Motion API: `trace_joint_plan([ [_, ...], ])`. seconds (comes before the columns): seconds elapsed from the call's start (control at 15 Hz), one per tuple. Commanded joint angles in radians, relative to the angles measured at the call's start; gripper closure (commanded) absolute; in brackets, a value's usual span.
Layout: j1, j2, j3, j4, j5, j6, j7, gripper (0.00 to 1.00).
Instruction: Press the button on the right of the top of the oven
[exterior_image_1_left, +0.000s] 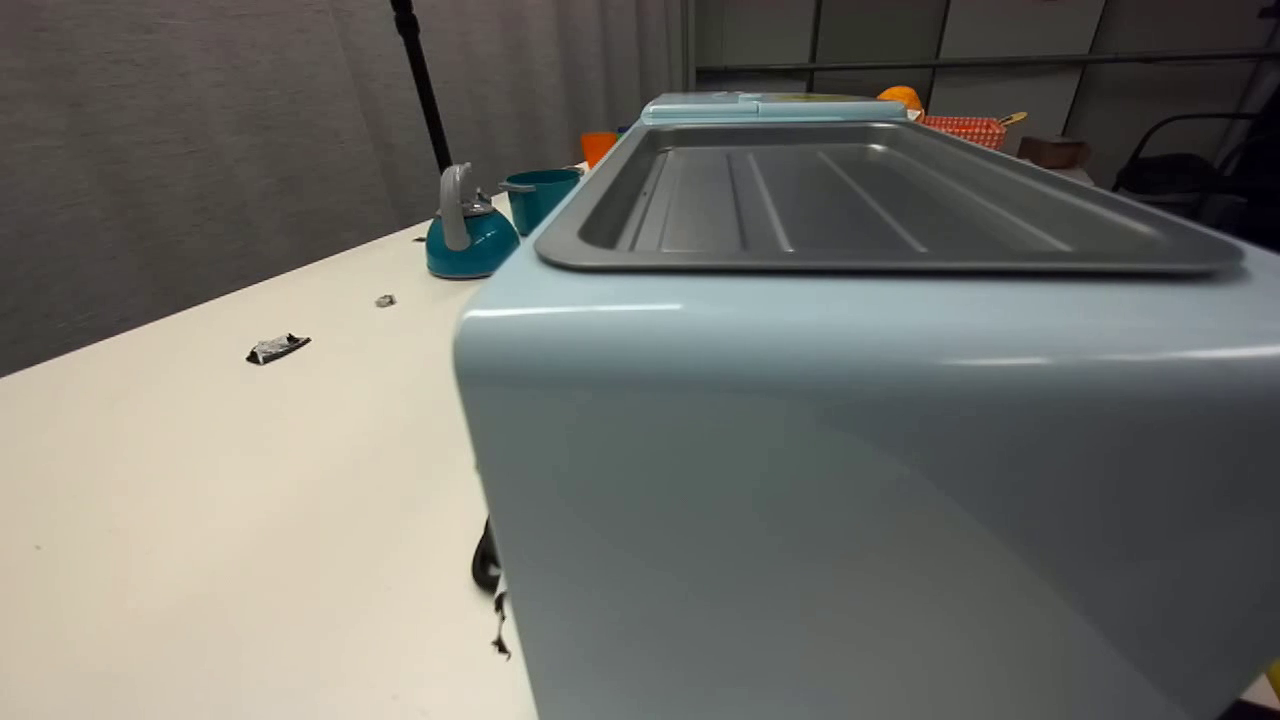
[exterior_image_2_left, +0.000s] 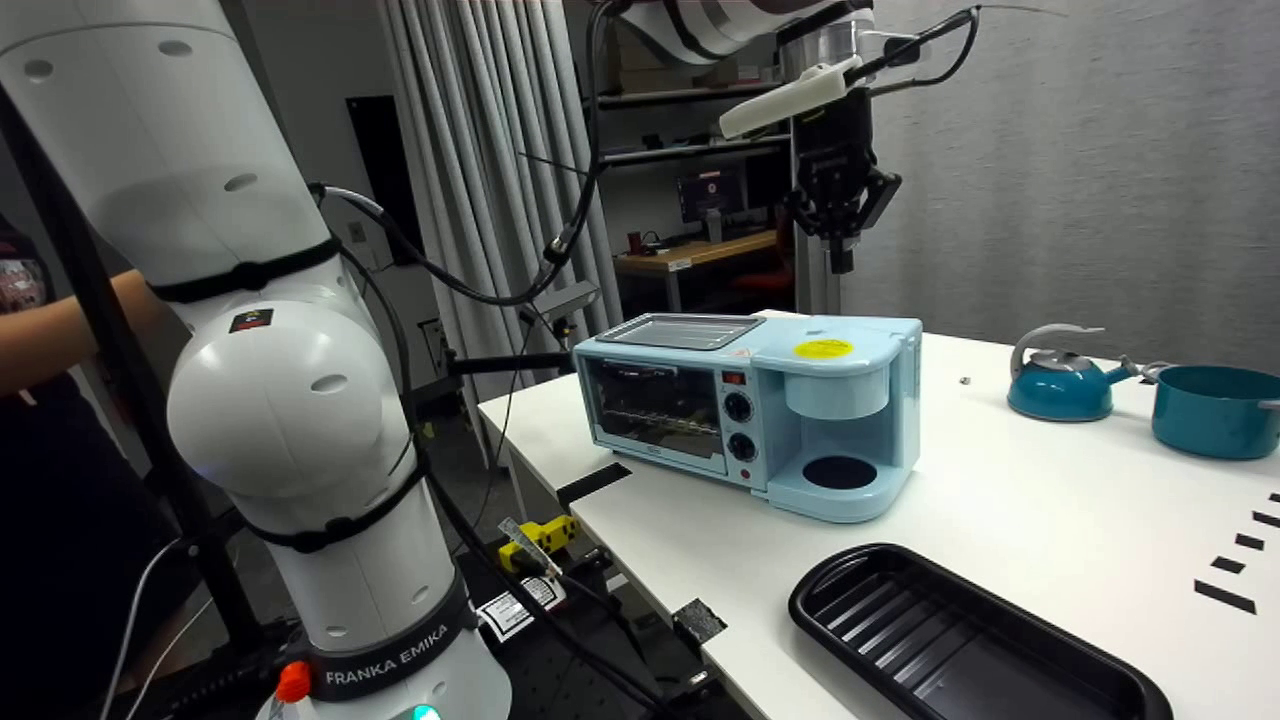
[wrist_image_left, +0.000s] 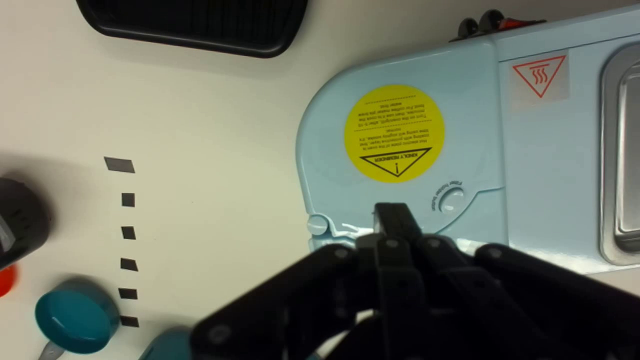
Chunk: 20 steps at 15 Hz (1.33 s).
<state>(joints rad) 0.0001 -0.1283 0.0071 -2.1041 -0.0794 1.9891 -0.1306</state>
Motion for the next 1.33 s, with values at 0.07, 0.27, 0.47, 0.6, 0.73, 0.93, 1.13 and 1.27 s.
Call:
trace_joint_plan([
  [0.07, 0.003, 0.000, -0.003, 0.001, 0.000, -0.002, 0.001, 0.99],
  [0.27, 0.003, 0.002, -0.003, 0.003, 0.000, 0.000, -0.001, 1.00],
  [0.47, 0.007, 0.011, 0.000, 0.005, 0.003, 0.009, -0.003, 1.00],
  [0.6, 0.010, 0.020, 0.003, 0.005, 0.003, 0.015, -0.006, 1.00],
  [0.73, 0.015, 0.033, 0.009, 0.011, 0.013, 0.020, -0.011, 1.00],
  [0.93, 0.024, 0.049, 0.016, 0.016, 0.021, 0.024, -0.016, 1.00],
  [1.13, 0.030, 0.061, 0.022, 0.019, 0.024, 0.032, -0.015, 1.00],
  [1.27, 0.030, 0.062, 0.022, 0.010, 0.029, 0.051, -0.016, 1.00],
])
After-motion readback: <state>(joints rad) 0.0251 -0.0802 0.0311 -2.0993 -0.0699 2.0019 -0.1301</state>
